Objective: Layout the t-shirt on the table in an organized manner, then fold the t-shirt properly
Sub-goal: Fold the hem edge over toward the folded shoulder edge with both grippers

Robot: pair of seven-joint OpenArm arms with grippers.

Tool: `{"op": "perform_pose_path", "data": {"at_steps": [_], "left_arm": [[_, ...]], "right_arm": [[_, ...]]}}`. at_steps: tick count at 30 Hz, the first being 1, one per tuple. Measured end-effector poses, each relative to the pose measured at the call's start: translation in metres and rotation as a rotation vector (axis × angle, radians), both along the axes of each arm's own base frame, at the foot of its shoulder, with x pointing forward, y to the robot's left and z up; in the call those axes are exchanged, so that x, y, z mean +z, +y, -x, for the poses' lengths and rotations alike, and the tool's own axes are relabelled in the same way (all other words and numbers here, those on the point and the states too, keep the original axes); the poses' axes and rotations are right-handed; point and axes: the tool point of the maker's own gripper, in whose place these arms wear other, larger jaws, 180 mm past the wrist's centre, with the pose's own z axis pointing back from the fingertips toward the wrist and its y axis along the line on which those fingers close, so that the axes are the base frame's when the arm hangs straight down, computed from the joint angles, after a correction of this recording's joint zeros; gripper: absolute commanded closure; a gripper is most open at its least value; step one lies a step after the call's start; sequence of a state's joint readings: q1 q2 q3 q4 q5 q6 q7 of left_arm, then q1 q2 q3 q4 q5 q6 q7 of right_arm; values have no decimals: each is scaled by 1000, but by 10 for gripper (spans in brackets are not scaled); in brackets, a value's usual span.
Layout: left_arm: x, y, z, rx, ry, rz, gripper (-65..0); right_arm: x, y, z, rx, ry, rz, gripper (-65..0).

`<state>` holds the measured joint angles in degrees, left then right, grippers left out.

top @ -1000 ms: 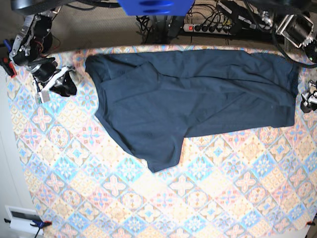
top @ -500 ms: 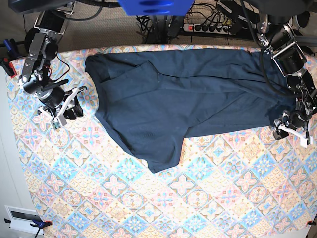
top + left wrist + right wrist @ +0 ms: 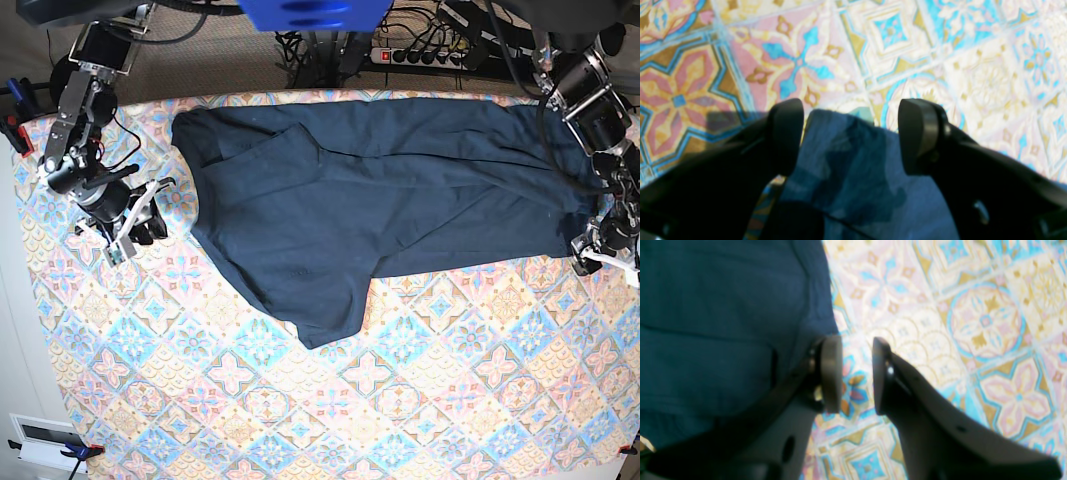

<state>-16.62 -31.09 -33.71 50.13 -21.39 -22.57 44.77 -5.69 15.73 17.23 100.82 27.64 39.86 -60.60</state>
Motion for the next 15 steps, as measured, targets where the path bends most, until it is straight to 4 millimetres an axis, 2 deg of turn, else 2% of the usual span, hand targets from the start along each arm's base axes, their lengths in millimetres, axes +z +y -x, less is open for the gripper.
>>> {"op": "perform_pose_path", "data": {"at_steps": [4, 9, 15], "left_arm": [[-5, 1, 3, 7, 9, 9, -438], [-29, 0, 11, 48, 21, 55, -438], [-34, 2, 11, 73, -2, 73, -422]], "right_arm": [[-1, -1, 1, -1, 4, 4, -149], [-1, 0, 1, 0, 3, 3, -149], [0, 0, 0, 0, 2, 0, -150]]}}
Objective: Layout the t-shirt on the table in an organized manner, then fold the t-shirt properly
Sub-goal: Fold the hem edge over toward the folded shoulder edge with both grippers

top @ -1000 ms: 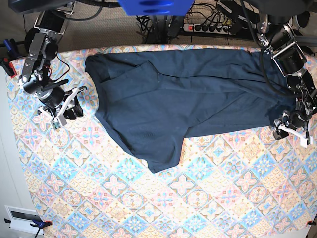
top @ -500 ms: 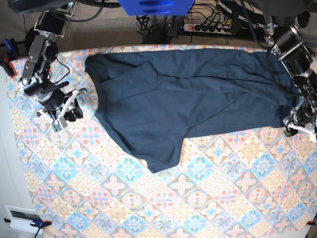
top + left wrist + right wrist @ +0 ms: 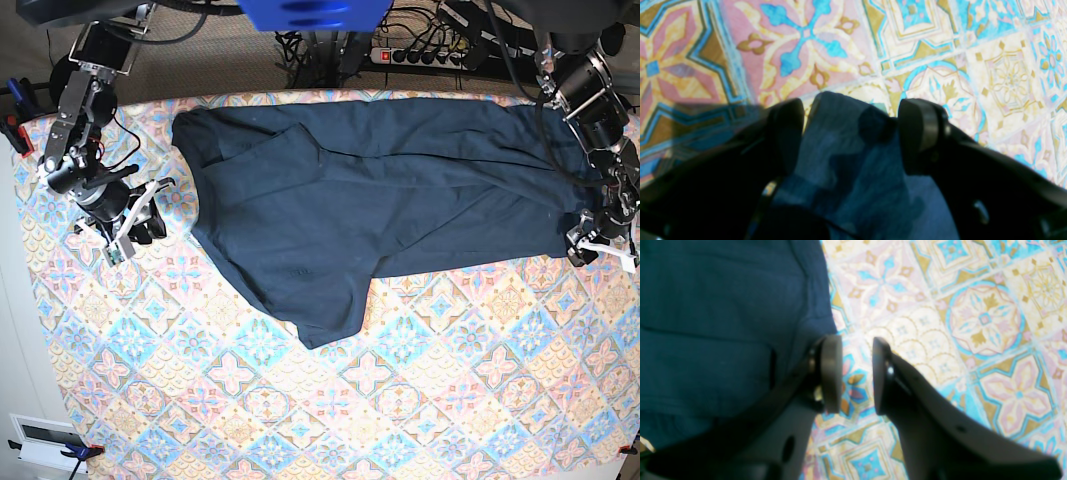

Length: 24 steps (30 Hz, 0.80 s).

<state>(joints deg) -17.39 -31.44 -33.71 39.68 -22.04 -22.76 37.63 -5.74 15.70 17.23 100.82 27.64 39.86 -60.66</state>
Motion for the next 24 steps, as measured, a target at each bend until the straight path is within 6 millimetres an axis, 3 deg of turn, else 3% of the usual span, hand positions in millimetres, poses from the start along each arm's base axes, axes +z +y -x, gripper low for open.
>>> {"op": "perform_pose_path", "data": {"at_steps": [2, 5, 7, 10, 13, 15, 16, 17, 21, 24], "left_arm": [[-1, -6, -4, -18, 1, -1, -348], [-1, -25, -12, -114, 38, -44, -139], [-3, -46, -20, -163, 33, -41, 0], [-5, -66, -26, -194, 34, -9, 0], [3, -62, -24, -207, 54, -38, 0], [11, -64, -28, -215, 34, -59, 0], [15, -67, -32, -222, 19, -63, 0], [19, -72, -35, -232, 6, -66, 0], [22, -80, -40, -252, 9, -48, 0], [21, -76, -37, -245, 20, -55, 0]], "right_arm": [[0, 0, 0, 0, 1, 1, -153], [-3, 7, 1, 29, 12, 11, -153], [-6, 23, 0, 74, 13, -4, -153], [-10, 36, -3, 120, 25, 29, -153], [13, 23, -41, 114, -34, 179, -154], [35, 31, -67, 144, -116, 205, -154], [36, 34, -75, 153, -127, 209, -154], [29, 38, -77, 168, -112, 212, -154], [-37, 36, -56, 204, 84, 259, -154], [-33, 45, -83, 240, 39, 270, -154]]}}
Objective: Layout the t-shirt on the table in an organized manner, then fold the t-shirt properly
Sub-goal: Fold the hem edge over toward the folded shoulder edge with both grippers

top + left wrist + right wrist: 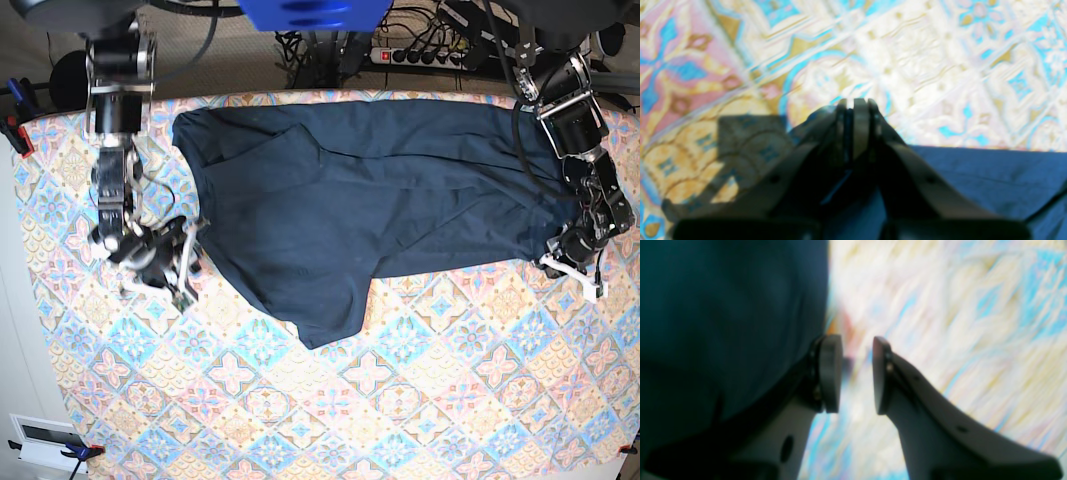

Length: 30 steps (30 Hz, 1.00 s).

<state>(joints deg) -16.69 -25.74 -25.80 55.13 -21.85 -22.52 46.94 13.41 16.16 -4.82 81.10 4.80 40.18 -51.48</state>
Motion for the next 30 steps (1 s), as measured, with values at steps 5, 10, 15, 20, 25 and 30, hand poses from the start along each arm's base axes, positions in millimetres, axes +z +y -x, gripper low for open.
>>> {"op": "perform_pose_path", "data": {"at_steps": [5, 10, 15, 20, 25, 30], "left_arm": [[1, -1, -1, 0, -3, 2, 0], [1, -2, -2, -3, -8, 5, 0], [1, -2, -2, -4, -6, 5, 0], [0, -2, -1, -2, -2, 4, 0], [0, -2, -1, -2, -3, 3, 0], [0, -2, -1, -3, -3, 4, 0]], "right_arm": [[-16, 22, -13, 73, -11, -20, -160], [-43, 27, -3, 130, 69, 23, -276], [-24, 45, -28, 165, 12, -3, -317], [-42, 47, -14, 165, 68, 3, -312], [-33, 77, -20, 195, 39, -59, -312], [-37, 64, -18, 184, 52, -22, -311]]}}
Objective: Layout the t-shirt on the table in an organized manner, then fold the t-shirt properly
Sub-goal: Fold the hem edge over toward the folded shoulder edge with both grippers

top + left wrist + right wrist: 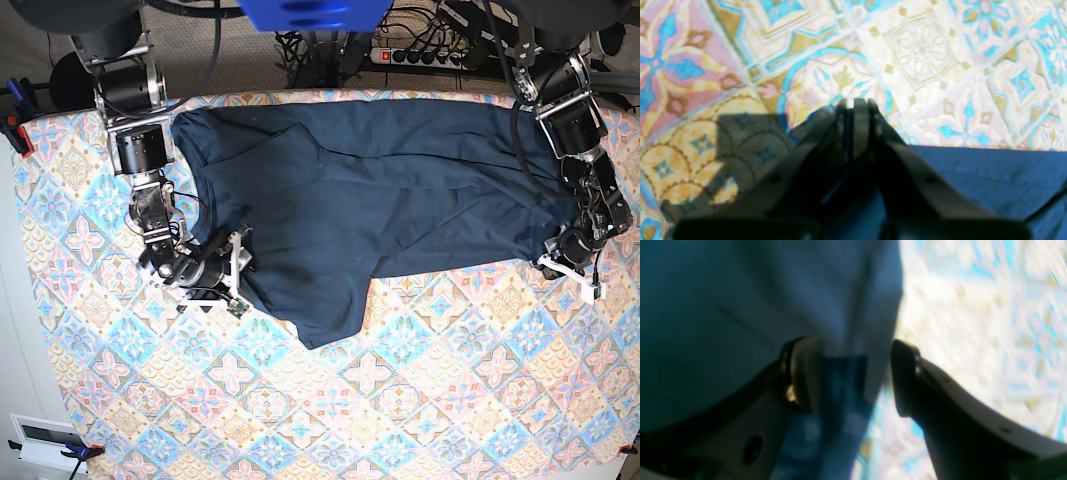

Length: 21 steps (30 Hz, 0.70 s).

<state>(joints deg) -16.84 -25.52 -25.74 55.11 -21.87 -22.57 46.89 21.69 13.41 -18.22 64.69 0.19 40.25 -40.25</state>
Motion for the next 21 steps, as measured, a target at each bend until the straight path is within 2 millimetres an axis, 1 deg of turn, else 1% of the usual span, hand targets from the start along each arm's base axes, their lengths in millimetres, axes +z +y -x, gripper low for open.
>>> {"op": "perform_pose_path", "data": {"at_steps": [3, 4, 6, 10, 11, 13, 17, 18, 21], "left_arm": [[0, 0, 0, 0, 0, 0, 0], [0, 0, 0, 0, 0, 0, 0], [0, 0, 0, 1, 0, 0, 0], [0, 1, 0, 1, -2, -1, 0], [0, 0, 0, 1, -2, -1, 0], [0, 0, 0, 1, -3, -1, 0], [0, 0, 0, 0, -3, -1, 0], [0, 0, 0, 1, -3, 0, 0], [1, 1, 0, 1, -4, -2, 0]], "right_arm": [[3, 4, -4, -1, -24, -38, -311], [0, 7, -4, -3, -20, -57, -311], [-12, 10, 2, -15, 19, -83, -311], [-17, 9, 2, -34, 20, -136, -306], [-18, 9, 2, -36, 21, -143, -288], [-18, 9, 1, -41, 18, -164, -223], [-17, 11, 1, -41, 11, -168, -31], [-17, 10, 0, -42, 9, -169, 0], [-14, 10, -1, -34, 1, -153, -6]]}}
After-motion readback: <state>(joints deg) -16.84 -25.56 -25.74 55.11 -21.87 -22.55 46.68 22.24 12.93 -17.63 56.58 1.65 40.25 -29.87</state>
